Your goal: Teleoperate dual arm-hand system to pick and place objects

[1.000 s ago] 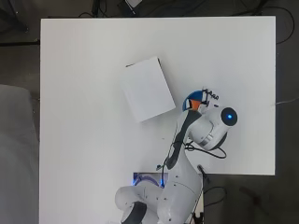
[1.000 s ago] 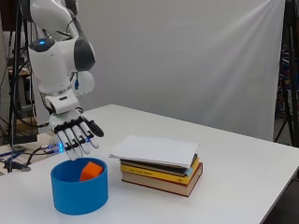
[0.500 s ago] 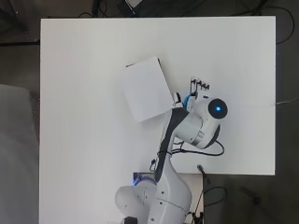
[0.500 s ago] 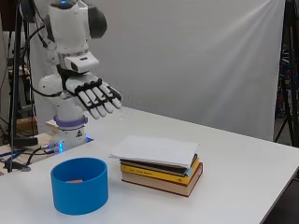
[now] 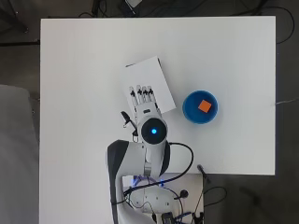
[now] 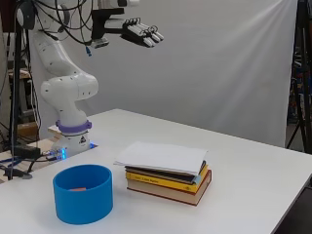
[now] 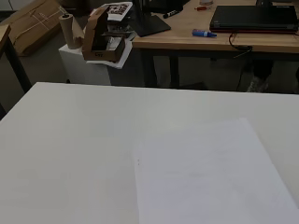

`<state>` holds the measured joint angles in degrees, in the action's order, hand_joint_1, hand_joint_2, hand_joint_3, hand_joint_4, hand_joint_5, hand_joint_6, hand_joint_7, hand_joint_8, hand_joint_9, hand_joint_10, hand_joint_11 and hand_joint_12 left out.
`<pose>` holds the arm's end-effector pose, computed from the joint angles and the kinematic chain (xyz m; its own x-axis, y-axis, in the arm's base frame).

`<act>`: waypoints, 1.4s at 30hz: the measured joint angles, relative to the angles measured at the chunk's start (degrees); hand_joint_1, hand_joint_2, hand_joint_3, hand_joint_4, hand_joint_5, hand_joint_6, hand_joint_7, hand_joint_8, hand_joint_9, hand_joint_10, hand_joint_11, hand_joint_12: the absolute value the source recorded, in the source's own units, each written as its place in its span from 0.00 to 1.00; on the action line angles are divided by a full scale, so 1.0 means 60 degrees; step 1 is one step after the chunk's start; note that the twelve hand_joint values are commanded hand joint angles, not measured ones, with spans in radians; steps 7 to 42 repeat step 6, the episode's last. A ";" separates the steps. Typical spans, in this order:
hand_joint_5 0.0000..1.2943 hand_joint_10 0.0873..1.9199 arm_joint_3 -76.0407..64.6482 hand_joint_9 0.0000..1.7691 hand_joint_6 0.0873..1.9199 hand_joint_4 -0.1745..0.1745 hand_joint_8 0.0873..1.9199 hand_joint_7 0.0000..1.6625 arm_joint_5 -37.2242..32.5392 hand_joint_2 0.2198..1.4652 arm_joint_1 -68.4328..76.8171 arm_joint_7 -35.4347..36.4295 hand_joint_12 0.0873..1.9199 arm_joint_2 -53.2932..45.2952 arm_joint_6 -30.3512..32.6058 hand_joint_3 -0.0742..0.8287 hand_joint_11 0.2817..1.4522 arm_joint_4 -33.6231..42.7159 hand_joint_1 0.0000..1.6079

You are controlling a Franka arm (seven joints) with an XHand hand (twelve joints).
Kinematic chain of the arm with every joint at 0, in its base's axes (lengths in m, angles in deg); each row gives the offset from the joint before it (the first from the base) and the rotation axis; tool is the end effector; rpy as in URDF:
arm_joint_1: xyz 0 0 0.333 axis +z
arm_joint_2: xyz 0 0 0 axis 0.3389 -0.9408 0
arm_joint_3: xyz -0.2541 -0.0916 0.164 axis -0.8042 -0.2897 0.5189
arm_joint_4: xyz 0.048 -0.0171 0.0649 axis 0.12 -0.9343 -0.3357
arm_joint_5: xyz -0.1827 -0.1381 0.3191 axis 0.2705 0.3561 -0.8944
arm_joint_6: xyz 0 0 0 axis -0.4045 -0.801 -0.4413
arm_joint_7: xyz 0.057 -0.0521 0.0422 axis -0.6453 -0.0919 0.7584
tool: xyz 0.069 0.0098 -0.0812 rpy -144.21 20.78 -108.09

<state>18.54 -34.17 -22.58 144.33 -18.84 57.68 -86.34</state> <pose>0.3219 -0.0470 0.6392 0.5313 0.8430 0.0838 0.8469 -0.5308 -0.0304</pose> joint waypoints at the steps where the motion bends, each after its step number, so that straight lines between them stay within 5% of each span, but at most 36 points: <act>1: 0.23 0.00 0.0125 0.28 0.00 0.63 0.00 0.22 0.0028 0.73 0.0019 -0.0048 0.00 0.0093 0.0036 0.08 0.15 -0.0085 0.20; 42: 0.23 0.00 0.0454 0.28 0.00 0.65 0.00 0.22 0.0156 0.74 0.0069 -0.0319 0.00 0.0335 0.0146 0.09 0.15 -0.0305 0.20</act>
